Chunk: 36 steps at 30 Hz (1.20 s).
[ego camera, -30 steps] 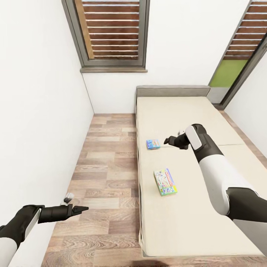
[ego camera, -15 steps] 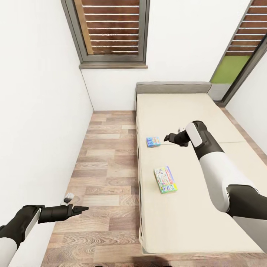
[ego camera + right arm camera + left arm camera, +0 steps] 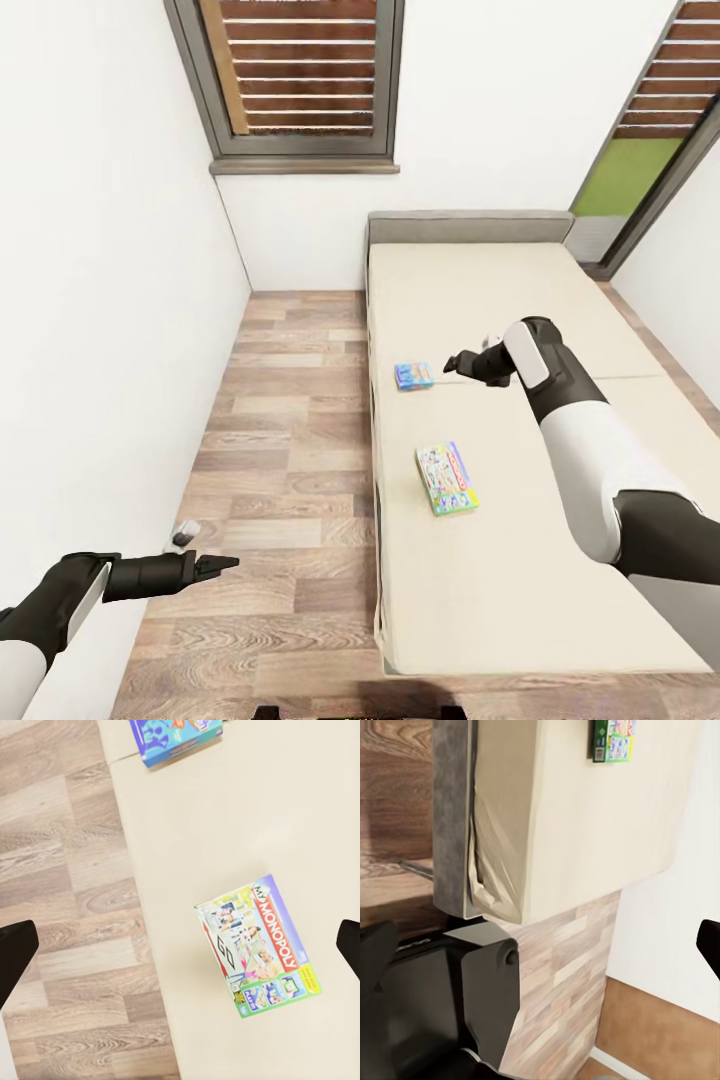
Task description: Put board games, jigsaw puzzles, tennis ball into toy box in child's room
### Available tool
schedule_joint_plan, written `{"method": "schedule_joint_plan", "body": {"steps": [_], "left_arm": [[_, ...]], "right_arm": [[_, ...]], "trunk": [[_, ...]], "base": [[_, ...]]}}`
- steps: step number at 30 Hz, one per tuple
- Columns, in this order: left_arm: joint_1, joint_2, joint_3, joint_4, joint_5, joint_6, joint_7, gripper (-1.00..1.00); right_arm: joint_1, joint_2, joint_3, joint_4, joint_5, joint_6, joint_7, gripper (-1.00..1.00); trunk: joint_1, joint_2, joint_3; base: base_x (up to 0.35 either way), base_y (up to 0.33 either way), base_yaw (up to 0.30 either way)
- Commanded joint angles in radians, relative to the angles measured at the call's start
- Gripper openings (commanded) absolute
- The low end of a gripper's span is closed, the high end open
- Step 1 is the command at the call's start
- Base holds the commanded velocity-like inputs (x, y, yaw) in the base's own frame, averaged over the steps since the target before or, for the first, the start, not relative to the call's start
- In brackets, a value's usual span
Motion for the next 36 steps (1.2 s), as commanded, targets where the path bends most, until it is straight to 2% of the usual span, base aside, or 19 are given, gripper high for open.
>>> {"method": "schedule_joint_plan", "body": {"steps": [1, 36], "left_arm": [[0.0, 0.0, 0.0, 0.0, 0.003, 0.01, -0.002, 1.0], [0.0, 0.001, 0.0, 0.0, 0.002, 0.01, -0.002, 1.0]], "right_arm": [[-0.003, 0.0, -0.001, -0.001, -0.011, 0.003, -0.009, 1.0], [-0.056, 0.004, -0.001, 0.01, -0.011, 0.003, -0.009, 1.0]], "trunk": [[0.0, -0.002, -0.003], [0.0, -0.002, -0.061]], "base": [[0.0, 0.0, 0.0], [0.0, 0.0, 0.0]]}}
